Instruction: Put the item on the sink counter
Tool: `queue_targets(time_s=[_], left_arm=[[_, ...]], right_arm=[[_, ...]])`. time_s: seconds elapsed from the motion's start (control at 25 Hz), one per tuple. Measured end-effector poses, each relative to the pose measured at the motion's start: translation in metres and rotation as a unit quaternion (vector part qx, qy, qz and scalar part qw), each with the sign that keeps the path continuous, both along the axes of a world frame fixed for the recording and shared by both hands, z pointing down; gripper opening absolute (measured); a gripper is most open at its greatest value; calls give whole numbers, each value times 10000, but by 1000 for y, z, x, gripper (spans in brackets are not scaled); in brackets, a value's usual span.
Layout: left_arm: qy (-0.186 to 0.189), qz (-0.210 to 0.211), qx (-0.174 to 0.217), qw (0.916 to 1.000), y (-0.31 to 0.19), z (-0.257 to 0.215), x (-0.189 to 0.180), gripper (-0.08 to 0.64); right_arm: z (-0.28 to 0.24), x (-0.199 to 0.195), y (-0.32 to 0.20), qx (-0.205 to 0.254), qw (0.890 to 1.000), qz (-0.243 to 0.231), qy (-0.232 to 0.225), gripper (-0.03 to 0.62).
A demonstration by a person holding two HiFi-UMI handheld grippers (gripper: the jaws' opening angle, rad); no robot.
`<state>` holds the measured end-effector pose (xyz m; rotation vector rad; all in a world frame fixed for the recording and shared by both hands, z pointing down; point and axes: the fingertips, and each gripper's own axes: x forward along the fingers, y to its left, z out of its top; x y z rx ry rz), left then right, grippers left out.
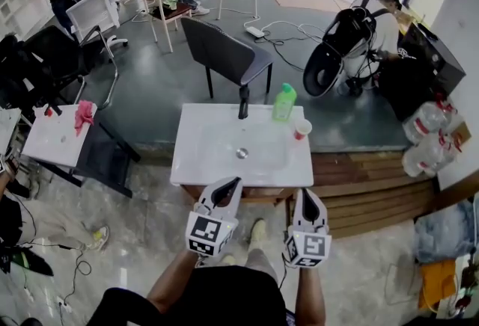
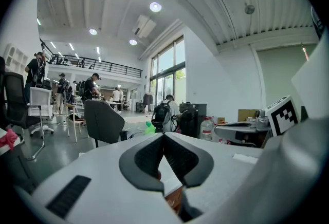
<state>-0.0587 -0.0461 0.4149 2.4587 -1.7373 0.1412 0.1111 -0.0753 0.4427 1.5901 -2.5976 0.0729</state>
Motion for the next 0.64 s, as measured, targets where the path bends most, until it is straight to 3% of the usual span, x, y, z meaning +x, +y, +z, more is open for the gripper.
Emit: queue_targets(time_s=[0.64], left_arm=[[22, -1, -14, 10000, -7, 1, -6, 2]], right_arm=[[-3, -5, -8, 64, 10000, -10, 20, -2]])
